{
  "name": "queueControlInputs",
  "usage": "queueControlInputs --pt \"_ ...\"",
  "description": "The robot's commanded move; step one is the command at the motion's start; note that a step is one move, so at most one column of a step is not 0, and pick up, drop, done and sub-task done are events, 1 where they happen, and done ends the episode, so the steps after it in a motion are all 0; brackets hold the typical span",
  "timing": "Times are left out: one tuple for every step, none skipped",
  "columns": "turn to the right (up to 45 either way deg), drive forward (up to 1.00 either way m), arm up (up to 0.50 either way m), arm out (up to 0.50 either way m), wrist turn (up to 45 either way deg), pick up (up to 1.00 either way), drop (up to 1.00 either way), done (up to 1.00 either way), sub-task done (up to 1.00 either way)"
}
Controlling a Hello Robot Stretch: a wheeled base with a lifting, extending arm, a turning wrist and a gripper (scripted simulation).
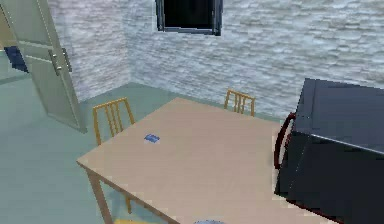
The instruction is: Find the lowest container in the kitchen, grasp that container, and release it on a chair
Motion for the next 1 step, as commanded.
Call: queueControlInputs --pt "18.0 0.0 0.0 0.0 0.0 0.0 0.0 0.0 0.0"
